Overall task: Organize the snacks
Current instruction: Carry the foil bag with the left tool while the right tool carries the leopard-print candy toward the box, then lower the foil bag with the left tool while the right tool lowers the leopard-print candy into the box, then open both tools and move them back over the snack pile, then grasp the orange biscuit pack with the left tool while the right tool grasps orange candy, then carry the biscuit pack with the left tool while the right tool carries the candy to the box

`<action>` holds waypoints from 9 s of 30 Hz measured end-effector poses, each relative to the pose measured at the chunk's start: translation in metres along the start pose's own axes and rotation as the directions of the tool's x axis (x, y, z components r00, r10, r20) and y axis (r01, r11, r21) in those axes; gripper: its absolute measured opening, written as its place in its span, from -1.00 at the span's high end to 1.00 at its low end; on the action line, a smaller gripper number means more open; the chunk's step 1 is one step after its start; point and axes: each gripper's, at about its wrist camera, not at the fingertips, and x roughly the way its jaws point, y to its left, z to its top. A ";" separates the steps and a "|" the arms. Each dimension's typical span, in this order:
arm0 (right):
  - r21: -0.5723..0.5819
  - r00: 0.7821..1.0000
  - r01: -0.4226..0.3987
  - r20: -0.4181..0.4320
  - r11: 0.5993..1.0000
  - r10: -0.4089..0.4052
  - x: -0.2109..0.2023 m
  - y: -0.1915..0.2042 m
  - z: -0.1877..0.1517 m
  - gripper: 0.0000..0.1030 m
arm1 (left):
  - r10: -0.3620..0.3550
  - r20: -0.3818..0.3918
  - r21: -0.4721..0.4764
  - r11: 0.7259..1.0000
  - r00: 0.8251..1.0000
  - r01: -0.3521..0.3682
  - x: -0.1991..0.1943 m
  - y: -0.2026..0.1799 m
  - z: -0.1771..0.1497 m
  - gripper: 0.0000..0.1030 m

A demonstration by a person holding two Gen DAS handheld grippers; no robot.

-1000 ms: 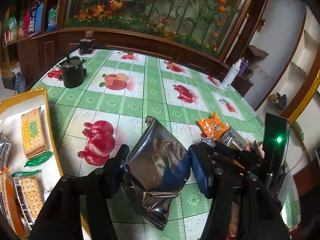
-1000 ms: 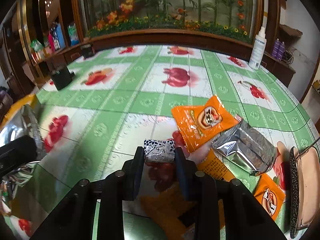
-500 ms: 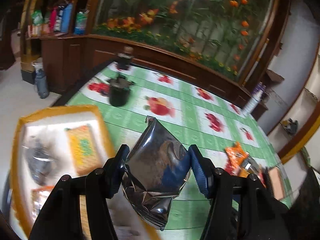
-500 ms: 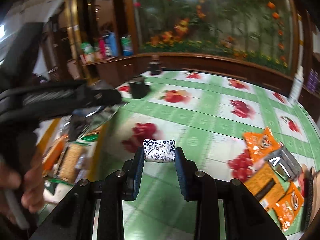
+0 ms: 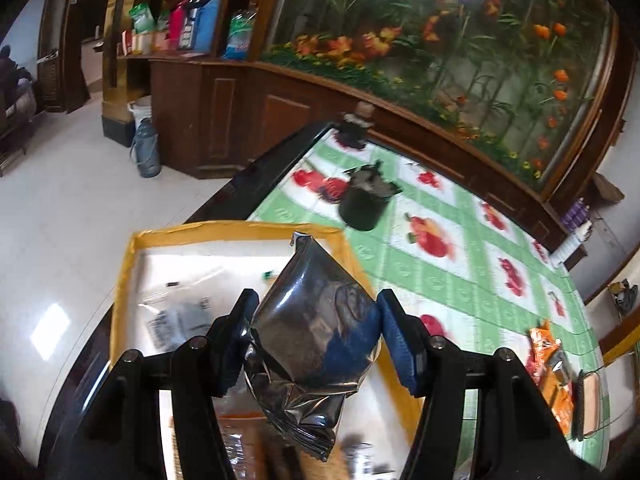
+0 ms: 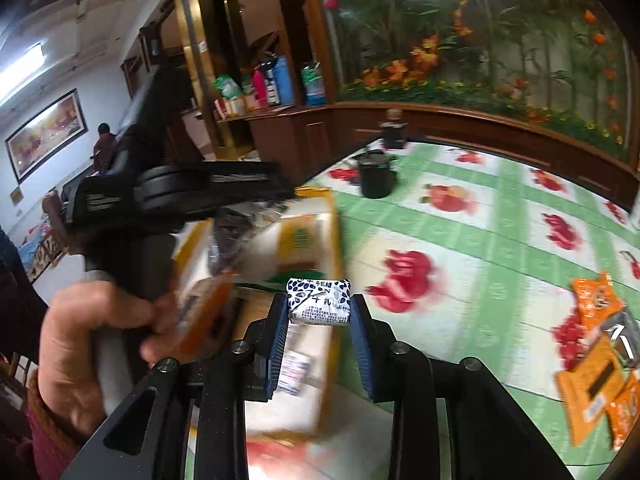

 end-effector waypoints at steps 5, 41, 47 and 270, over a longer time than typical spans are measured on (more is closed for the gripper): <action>-0.023 0.999 -0.011 -0.047 1.000 0.010 0.031 0.023 -0.003 0.34 | 0.060 -0.021 0.032 0.998 0.998 -0.059 0.008 -0.001 -0.003 -0.17; -0.114 0.993 0.015 -0.113 0.993 -0.028 0.052 0.035 -0.031 0.34 | 0.288 0.031 0.174 0.942 0.957 -0.289 0.016 -0.019 -0.012 -0.19; -0.124 0.993 0.019 -0.113 0.992 -0.033 0.052 0.036 -0.032 0.34 | 0.298 0.042 0.184 0.936 0.954 -0.300 0.015 -0.022 -0.013 -0.19; 0.190 0.903 0.408 0.056 0.893 -0.425 -0.081 -0.141 -0.039 0.09 | -0.110 0.145 0.393 0.919 0.983 0.045 -0.018 -0.178 -0.064 -0.36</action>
